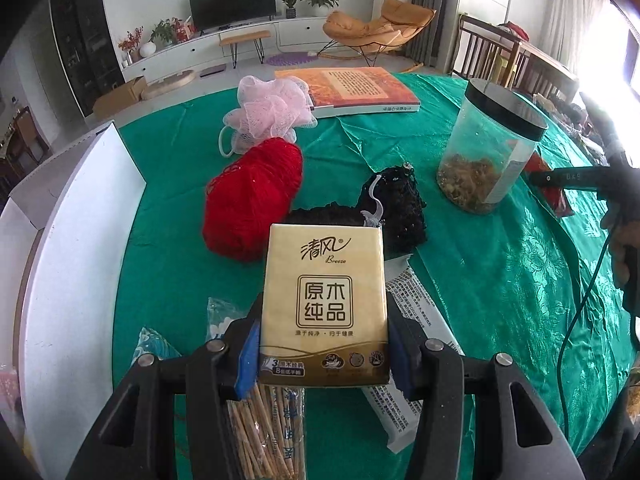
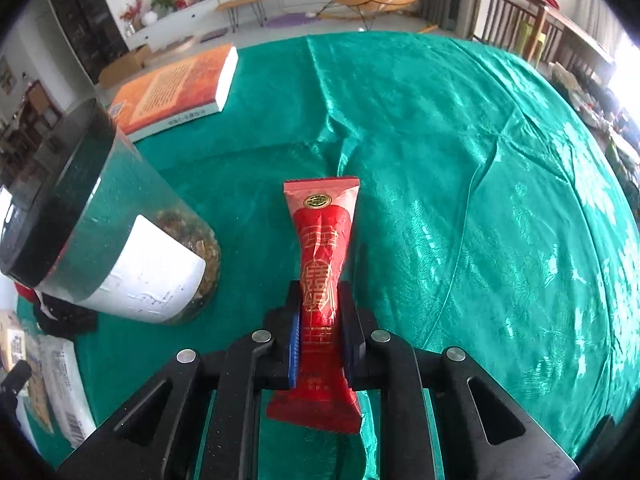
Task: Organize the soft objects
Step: 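Carry the tissue pack and red pouch into the white box and release both, then return both tools to the table above the remaining items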
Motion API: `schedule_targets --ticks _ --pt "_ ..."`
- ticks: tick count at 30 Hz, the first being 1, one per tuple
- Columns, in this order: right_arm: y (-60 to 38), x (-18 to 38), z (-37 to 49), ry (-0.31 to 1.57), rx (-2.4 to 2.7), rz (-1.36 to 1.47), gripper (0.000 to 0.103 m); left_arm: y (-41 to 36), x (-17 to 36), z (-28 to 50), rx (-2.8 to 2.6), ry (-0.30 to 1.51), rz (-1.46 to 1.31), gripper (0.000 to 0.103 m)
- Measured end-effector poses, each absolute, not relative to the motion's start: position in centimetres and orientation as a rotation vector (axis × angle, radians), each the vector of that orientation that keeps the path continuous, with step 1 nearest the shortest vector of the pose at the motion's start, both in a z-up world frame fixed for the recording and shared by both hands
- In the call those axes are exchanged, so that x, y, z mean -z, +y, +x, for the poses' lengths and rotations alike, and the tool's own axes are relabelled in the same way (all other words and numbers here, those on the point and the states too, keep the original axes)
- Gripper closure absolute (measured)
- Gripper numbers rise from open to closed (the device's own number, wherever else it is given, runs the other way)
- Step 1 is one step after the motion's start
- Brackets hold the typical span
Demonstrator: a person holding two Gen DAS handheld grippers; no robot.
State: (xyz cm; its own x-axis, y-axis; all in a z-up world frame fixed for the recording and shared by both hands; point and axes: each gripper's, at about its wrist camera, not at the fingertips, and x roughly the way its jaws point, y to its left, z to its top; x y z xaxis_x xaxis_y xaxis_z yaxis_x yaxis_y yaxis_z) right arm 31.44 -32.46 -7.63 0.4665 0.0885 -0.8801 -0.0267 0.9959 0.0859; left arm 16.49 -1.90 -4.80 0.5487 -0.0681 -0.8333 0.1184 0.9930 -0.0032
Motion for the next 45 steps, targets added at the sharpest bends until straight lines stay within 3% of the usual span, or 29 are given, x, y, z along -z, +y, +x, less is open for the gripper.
schedule_targets --ticks 6,12,18,26,27,29,30,31,37,45 --pt "-32.3 2.8 31.0 0.965 -0.034 0.078 0.085 -1.6 3.4 16.2 0.116 0.961 0.050 0.051" --pt "-27.8 -4.0 28.7 0.833 -0.126 0.055 0.085 2.9 -0.3 13.9 0.181 0.923 -0.129 0.051" --pt "-16.2 -9.0 22.7 0.760 -0.402 0.070 0.085 12.8 -3.5 8.4 0.056 0.872 -0.180 0.051" --pt "2.2 -8.8 14.9 0.824 -0.863 0.182 0.085 27.4 -3.6 0.8 -0.320 0.886 -0.140 0.050" --pt "4.2 -8.3 14.1 0.840 -0.906 0.185 0.085 28.6 -3.0 0.2 -0.370 0.898 -0.139 0.048" --pt "7.5 -6.8 13.2 0.895 -0.981 0.186 0.075 30.6 -1.4 -0.4 -0.466 0.931 -0.129 0.019" --pt "8.5 -5.9 12.9 0.926 -1.009 0.189 0.050 31.2 -0.8 -0.7 -0.506 0.937 -0.128 0.004" --pt "8.8 -5.2 12.7 0.940 -1.012 0.189 0.032 31.4 -0.4 -0.9 -0.527 0.928 -0.131 0.003" --pt "2.2 -1.6 12.2 0.836 -0.736 0.049 0.032 27.0 -0.7 -0.4 -0.368 0.860 -0.169 0.003" --pt "-15.4 7.9 12.6 0.850 -0.078 -0.030 0.032 10.2 -0.9 1.2 0.106 0.850 -0.085 0.003"
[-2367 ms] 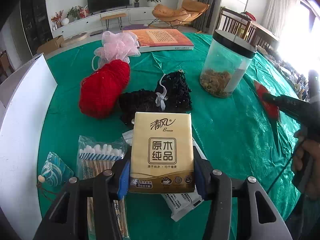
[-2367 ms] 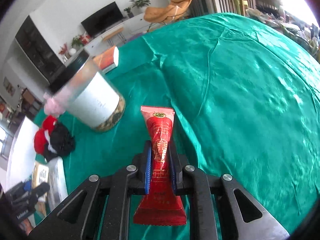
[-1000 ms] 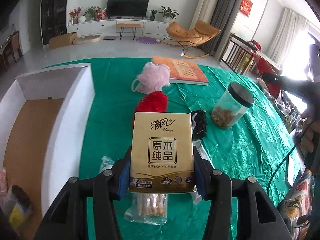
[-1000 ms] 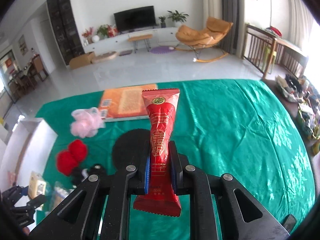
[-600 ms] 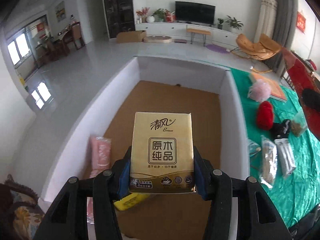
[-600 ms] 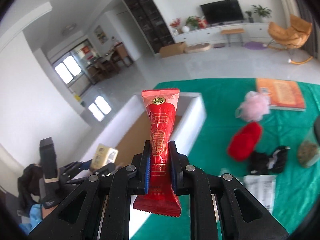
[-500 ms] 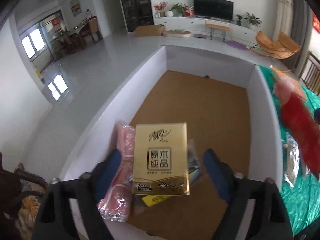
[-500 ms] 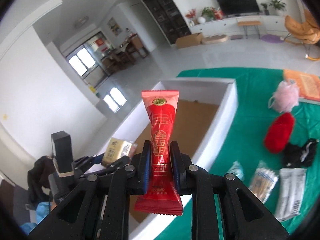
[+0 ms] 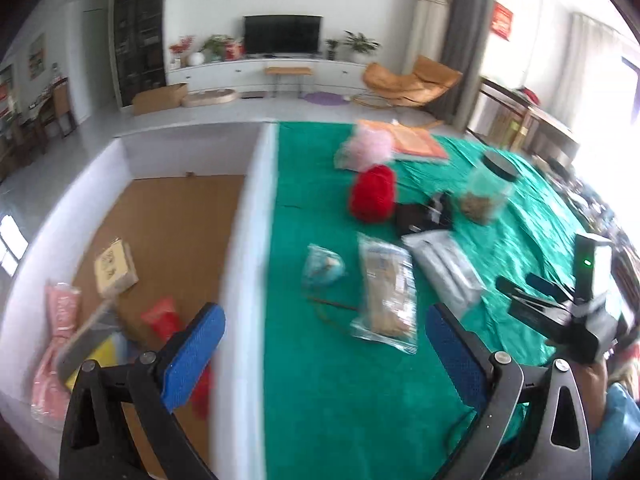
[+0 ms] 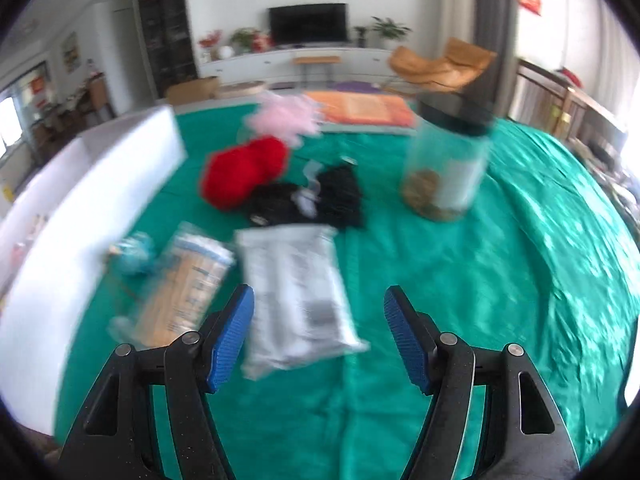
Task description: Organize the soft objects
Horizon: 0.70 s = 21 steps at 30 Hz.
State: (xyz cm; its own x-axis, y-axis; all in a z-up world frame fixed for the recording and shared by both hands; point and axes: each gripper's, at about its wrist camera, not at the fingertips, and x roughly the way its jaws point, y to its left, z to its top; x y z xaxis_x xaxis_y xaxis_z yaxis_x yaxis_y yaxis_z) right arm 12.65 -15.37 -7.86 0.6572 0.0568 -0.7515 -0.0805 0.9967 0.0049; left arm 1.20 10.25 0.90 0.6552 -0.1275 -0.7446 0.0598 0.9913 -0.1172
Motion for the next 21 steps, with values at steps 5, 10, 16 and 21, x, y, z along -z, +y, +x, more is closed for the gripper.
schedule_targets --ticks 5,10,16,21 --pt "-21.7 10.6 12.3 0.890 0.078 0.070 0.032 1.8 5.4 2.4 0.216 0.931 0.016 0.003" --pt "-23.1 10.1 12.2 0.879 0.112 0.118 0.027 0.2 10.2 3.2 0.187 0.977 0.088 0.003" --pt "-23.2 10.7 11.5 0.896 0.110 0.082 0.021 0.2 10.7 4.4 0.213 0.946 0.102 0.000" --pt "-22.6 10.9 10.7 0.898 0.107 0.078 0.020 -0.1 10.7 4.8 0.219 0.938 0.104 0.000"
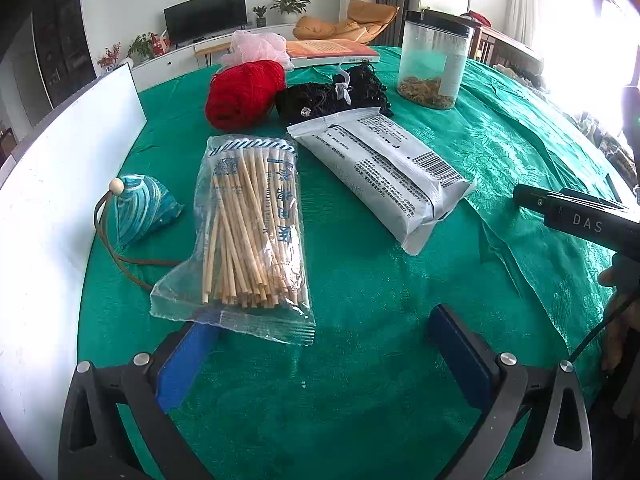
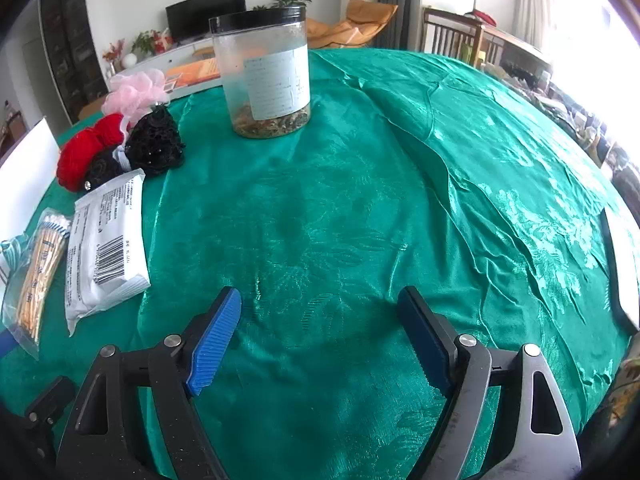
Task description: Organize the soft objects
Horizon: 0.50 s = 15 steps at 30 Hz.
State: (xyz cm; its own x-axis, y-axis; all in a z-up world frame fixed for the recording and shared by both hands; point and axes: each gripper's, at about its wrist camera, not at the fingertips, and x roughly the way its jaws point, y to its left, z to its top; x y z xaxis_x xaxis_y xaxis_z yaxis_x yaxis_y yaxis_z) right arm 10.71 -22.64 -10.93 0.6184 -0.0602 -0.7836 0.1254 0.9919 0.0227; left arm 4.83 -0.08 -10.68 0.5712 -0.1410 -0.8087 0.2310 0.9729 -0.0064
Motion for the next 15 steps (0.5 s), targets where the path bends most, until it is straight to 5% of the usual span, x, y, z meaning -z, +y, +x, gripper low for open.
schedule_targets --ticks 15 --pt "-22.55 10.91 10.81 0.898 0.108 0.078 0.019 -0.05 10.76 4.78 0.218 0.937 0.104 0.000"
